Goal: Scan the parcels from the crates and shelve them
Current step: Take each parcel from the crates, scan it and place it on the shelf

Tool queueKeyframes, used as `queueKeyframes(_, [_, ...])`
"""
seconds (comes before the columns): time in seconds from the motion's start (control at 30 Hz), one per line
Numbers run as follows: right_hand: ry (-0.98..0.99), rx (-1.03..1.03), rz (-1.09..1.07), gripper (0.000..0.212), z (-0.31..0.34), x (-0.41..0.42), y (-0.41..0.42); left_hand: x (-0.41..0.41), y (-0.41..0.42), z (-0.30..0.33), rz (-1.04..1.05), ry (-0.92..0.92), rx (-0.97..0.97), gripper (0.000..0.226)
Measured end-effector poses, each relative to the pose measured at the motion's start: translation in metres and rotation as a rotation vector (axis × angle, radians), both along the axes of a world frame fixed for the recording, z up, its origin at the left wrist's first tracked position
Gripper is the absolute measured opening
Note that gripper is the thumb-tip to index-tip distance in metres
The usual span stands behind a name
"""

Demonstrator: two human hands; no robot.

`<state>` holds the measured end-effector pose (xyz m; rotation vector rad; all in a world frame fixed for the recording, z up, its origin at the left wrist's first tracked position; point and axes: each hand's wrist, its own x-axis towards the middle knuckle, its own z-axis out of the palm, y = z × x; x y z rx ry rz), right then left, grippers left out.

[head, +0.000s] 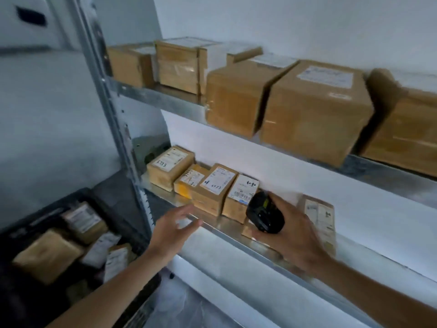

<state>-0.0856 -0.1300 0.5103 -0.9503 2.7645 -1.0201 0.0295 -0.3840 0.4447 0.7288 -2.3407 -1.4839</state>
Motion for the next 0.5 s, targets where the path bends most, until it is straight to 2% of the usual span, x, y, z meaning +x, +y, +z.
queueKeyframes(0.17, [-0.134, 0.119, 0.228, 0.088, -0.026, 0.050, -0.154, 0.088, -0.115, -0.007, 0.136, -0.074, -0.157, 0.058])
queueKeyframes(0.33, [-0.222, 0.262, 0.366, 0.077, -0.071, 0.102, -0.307, 0.189, -0.225, -0.035, 0.329, -0.221, -0.200, 0.070])
queueKeyframes(0.5, [-0.310, 0.351, 0.476, 0.084, -0.120, 0.143, -0.425, 0.267, -0.312, -0.079, 0.445, -0.351, -0.192, 0.078])
